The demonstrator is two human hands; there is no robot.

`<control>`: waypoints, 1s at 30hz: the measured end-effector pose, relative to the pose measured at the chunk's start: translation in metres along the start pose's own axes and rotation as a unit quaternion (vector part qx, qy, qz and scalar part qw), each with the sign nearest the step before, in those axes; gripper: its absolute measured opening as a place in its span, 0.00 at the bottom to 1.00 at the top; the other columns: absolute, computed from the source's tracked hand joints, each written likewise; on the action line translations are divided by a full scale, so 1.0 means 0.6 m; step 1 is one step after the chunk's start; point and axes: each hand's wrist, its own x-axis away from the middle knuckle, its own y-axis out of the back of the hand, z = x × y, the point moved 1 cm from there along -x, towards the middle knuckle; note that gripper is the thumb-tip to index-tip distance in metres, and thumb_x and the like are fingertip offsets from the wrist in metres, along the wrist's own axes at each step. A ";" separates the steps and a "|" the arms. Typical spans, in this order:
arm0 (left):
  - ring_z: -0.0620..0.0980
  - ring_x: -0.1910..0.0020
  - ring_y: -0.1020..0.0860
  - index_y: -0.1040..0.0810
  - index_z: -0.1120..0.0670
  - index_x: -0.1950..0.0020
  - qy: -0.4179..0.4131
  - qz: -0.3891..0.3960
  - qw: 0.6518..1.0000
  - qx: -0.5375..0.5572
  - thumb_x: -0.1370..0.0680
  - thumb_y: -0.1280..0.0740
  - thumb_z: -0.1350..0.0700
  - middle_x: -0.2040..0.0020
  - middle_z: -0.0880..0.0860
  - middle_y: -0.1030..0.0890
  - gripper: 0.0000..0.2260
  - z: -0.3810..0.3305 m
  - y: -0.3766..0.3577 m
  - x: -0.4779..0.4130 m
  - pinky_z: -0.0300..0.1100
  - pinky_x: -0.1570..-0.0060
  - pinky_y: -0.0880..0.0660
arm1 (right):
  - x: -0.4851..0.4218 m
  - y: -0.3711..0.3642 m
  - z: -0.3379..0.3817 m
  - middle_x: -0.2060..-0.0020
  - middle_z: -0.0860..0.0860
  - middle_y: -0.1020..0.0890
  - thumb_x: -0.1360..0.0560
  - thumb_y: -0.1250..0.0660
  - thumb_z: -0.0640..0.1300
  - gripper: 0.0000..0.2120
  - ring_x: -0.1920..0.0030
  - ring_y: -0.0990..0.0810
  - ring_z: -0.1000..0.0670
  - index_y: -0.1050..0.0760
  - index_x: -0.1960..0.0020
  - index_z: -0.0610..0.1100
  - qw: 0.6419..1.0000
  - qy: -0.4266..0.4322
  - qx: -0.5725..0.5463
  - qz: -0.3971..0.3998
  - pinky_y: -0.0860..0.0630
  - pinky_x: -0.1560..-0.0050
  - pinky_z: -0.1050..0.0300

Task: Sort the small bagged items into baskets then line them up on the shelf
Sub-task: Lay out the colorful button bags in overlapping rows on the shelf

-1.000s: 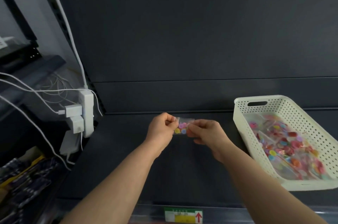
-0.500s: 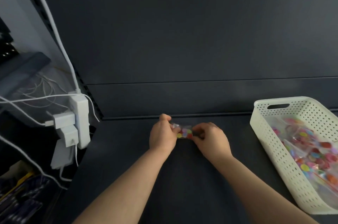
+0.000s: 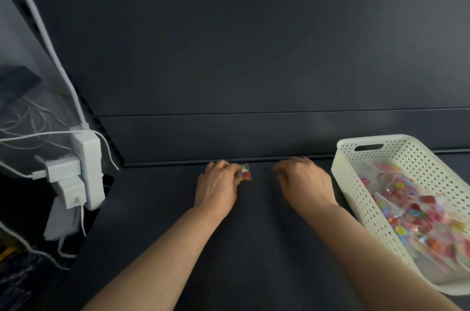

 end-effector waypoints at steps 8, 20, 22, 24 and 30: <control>0.46 0.48 0.25 0.20 0.49 0.44 -0.044 -0.058 0.993 0.094 0.21 0.33 0.53 0.49 0.45 0.19 0.07 -0.174 0.034 0.009 0.44 0.51 0.25 | 0.054 0.084 -0.116 0.49 0.52 0.20 0.22 0.41 0.44 0.13 0.44 0.24 0.48 0.21 0.43 0.53 0.999 -0.027 0.006 -0.039 0.30 0.56 0.55; 0.50 0.42 0.25 0.21 0.45 0.39 -0.168 0.067 0.981 -0.076 0.19 0.36 0.51 0.43 0.49 0.21 0.11 -0.439 -0.011 0.011 0.46 0.44 0.29 | 0.138 0.150 -0.353 0.51 0.59 0.20 0.23 0.39 0.39 0.16 0.50 0.22 0.53 0.22 0.44 0.57 0.989 -0.144 0.001 -0.011 0.23 0.58 0.55; 0.52 0.39 0.28 0.22 0.45 0.36 -0.180 0.125 0.963 -0.157 0.20 0.35 0.52 0.41 0.50 0.21 0.12 -0.464 -0.035 0.001 0.49 0.41 0.33 | 0.148 0.149 -0.366 0.52 0.59 0.20 0.23 0.39 0.39 0.16 0.52 0.22 0.54 0.22 0.44 0.57 0.991 -0.135 -0.009 -0.016 0.22 0.58 0.56; 0.53 0.38 0.29 0.23 0.48 0.35 -0.165 0.185 0.944 -0.217 0.21 0.33 0.54 0.42 0.51 0.22 0.15 -0.477 -0.056 -0.005 0.52 0.40 0.36 | 0.150 0.145 -0.370 0.51 0.59 0.20 0.23 0.39 0.41 0.15 0.51 0.21 0.54 0.23 0.43 0.58 0.992 -0.124 -0.016 -0.023 0.23 0.59 0.57; 0.53 0.42 0.32 0.23 0.52 0.44 -0.160 0.205 0.938 -0.228 0.24 0.32 0.57 0.51 0.50 0.28 0.09 -0.473 -0.054 -0.002 0.50 0.43 0.38 | 0.140 0.139 -0.364 0.48 0.59 0.20 0.21 0.42 0.43 0.15 0.48 0.22 0.53 0.24 0.41 0.59 0.992 -0.122 -0.029 -0.014 0.23 0.56 0.55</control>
